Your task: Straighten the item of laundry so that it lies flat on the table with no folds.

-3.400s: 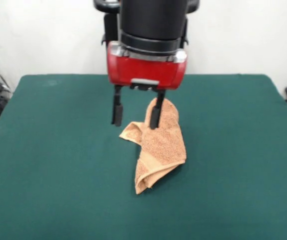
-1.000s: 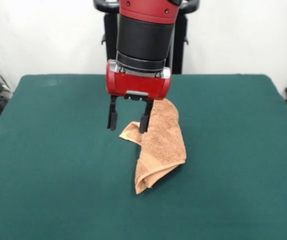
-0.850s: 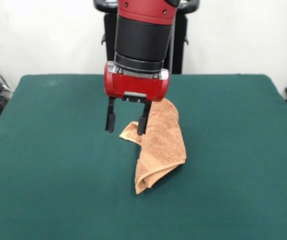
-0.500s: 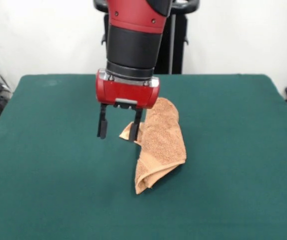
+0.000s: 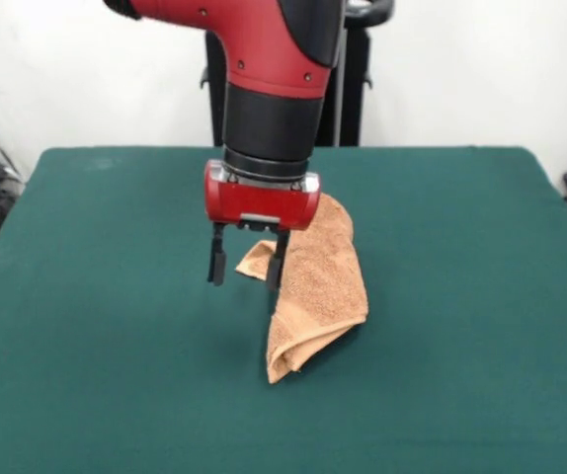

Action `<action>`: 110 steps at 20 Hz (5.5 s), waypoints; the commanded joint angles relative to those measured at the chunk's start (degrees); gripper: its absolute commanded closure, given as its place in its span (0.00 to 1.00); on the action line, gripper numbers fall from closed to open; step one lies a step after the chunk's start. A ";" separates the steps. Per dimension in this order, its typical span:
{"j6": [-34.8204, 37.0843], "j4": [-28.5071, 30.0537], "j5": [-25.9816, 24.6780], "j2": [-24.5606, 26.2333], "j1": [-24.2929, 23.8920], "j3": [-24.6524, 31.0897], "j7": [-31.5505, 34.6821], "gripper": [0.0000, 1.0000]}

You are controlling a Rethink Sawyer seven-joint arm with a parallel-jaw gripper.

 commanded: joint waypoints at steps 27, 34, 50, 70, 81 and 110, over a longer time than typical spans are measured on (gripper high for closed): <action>-5.28 15.07 0.12 -0.02 4.48 1.31 10.86 0.00; -8.47 14.39 1.79 2.91 6.62 0.91 13.46 0.00; -13.28 13.61 3.93 7.05 8.03 1.05 15.34 0.00; -16.87 14.88 14.01 9.25 12.53 1.91 16.89 0.00; -15.78 16.46 22.58 7.41 16.78 3.45 20.25 0.00; -16.52 16.21 36.29 6.92 23.45 6.49 27.44 0.00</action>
